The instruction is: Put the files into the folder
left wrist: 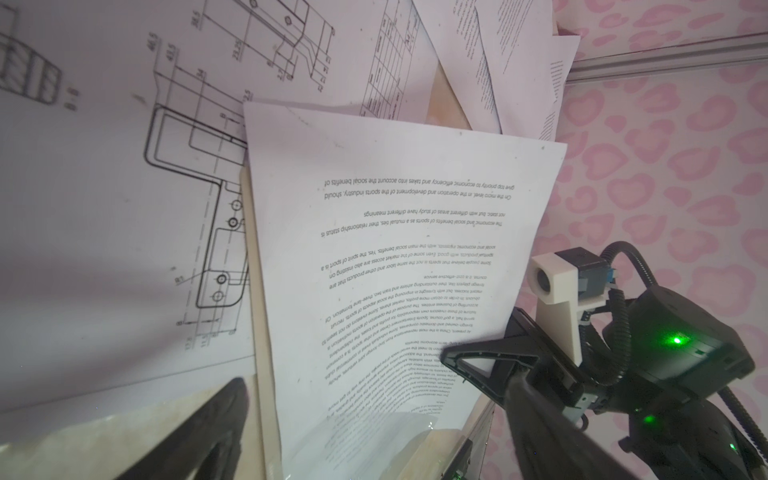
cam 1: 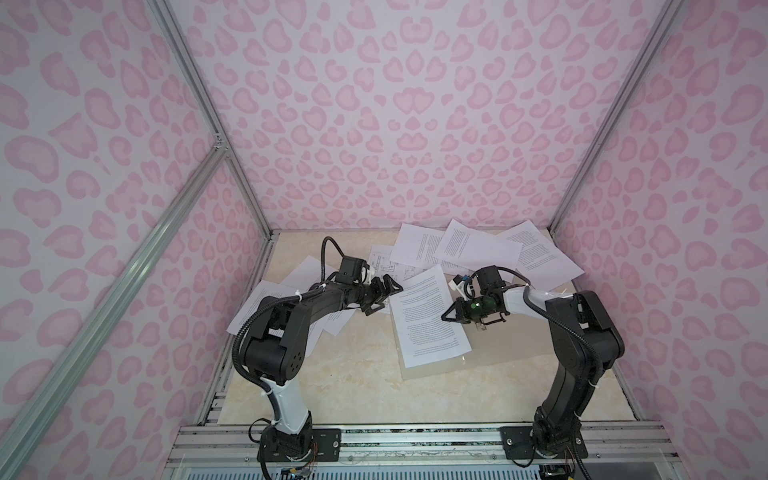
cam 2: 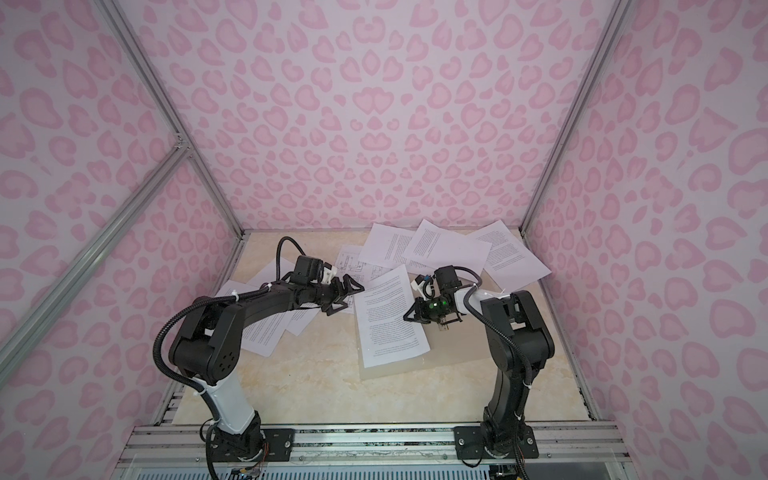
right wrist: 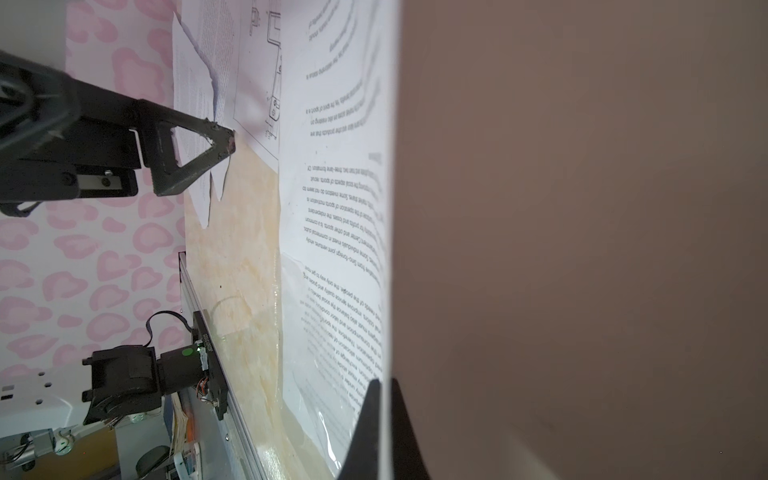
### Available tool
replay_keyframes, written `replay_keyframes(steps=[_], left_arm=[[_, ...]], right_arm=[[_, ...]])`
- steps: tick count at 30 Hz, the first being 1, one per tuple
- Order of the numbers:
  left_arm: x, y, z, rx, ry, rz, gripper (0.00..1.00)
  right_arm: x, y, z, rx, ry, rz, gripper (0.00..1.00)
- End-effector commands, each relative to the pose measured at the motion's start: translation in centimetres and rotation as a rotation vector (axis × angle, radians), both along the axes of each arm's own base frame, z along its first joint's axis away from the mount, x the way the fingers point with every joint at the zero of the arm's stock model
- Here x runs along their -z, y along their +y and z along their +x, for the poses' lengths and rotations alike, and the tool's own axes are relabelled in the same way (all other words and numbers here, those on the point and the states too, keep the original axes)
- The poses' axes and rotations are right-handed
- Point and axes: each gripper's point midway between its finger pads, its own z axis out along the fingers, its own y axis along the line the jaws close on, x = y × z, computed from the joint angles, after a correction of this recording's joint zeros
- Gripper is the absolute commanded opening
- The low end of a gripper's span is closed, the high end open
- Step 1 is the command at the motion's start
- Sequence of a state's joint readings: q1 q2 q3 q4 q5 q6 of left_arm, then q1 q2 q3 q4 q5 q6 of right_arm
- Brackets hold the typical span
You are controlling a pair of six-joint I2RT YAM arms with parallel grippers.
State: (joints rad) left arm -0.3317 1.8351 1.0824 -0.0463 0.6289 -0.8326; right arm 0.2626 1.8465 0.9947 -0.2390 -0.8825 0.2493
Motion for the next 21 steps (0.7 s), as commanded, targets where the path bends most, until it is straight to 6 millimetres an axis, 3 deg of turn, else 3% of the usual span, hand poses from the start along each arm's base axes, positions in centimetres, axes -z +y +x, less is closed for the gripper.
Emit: replay_keyframes(steps=[1, 13, 21], left_arm=[[0.0, -0.3, 0.4, 0.014, -0.017, -0.006, 0.98], [0.6, -1.0, 0.6, 0.027, -0.005, -0.009, 0.98], [0.9, -1.0, 0.8, 0.026, 0.001, -0.007, 0.98]], right_arm=[[0.0, -0.1, -0.5, -0.011, -0.004, -0.008, 0.0], [0.4, 1.1, -1.5, -0.062, -0.018, 0.015, 0.0], [0.5, -0.3, -2.1, -0.053, -0.012, -0.02, 0.0]])
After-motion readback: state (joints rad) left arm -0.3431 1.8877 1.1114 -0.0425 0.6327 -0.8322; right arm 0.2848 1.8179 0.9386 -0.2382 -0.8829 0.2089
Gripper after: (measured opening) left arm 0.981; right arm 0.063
